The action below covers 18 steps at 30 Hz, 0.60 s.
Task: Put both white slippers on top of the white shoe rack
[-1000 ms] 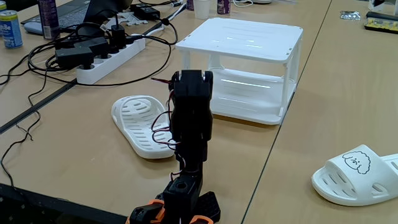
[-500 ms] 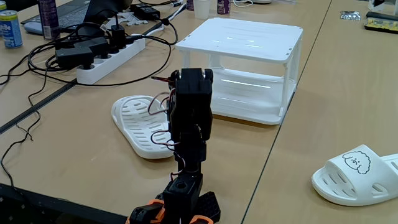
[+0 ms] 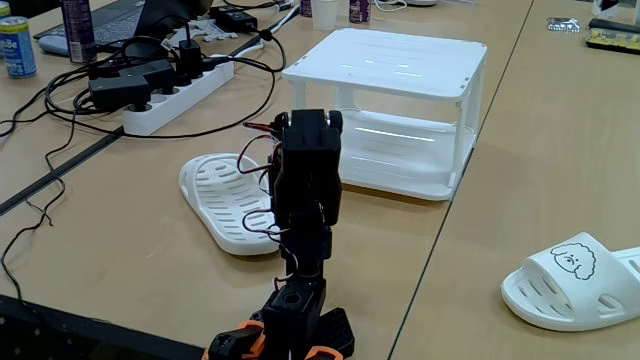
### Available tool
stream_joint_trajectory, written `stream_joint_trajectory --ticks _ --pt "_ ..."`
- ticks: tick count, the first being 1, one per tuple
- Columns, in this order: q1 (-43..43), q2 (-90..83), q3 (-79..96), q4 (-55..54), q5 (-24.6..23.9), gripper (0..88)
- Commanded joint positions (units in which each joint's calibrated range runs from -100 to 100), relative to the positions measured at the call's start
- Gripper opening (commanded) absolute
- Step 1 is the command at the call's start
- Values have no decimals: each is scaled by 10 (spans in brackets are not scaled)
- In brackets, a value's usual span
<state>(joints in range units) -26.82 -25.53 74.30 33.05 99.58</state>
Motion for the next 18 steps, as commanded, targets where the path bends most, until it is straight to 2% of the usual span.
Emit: stream_joint_trajectory --ticks 1,8,18 --pt "-45 -3 -28 3 4 7" --pt "-161 -1 -65 3 4 7" --pt "-238 -1 -97 3 4 7"
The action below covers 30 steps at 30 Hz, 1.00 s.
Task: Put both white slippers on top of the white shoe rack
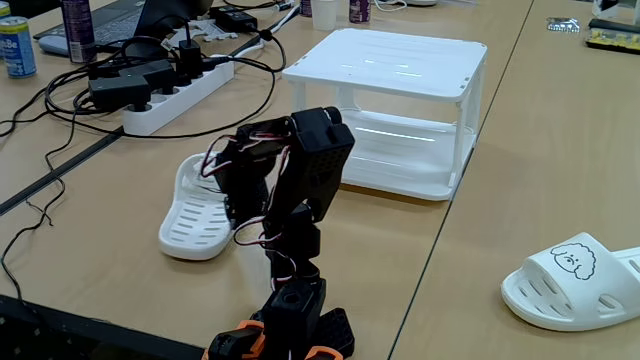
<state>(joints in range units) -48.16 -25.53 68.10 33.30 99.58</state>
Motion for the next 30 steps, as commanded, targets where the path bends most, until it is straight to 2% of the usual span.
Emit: stream_joint_trajectory --ticks 1,5,17,30 --pt "-29 -1 -32 1 4 7" --pt "-27 1 -18 0 4 7" --pt "80 -6 -3 1 4 7" --pt "20 4 37 1 4 7"
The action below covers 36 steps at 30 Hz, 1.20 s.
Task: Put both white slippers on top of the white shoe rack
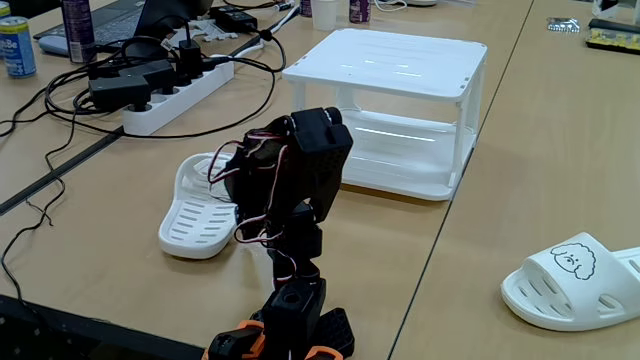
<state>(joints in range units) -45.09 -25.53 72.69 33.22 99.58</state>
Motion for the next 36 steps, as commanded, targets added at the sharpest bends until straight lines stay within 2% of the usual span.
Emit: stream_joint_trajectory --ticks 1,25,36 --pt "-12 12 -10 2 4 7" --pt "-168 315 -379 2 4 7" --pt "-176 442 -576 3 4 7"
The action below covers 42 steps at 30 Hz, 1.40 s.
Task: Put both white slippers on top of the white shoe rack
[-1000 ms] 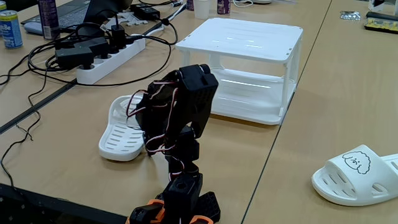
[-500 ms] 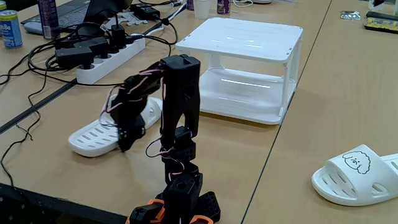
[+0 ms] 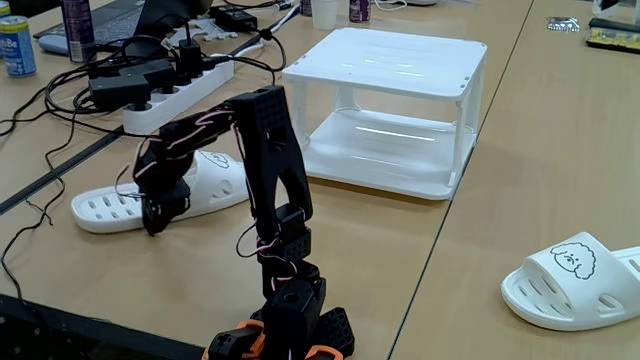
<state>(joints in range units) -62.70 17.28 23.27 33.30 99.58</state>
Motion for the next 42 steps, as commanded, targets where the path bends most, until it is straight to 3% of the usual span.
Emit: stream_joint_trajectory --ticks 1,26,33,42 --pt "0 24 -97 2 4 7" --pt "27 152 -502 3 4 7" --pt "119 103 -595 106 4 7" --pt "242 93 -562 111 4 7"
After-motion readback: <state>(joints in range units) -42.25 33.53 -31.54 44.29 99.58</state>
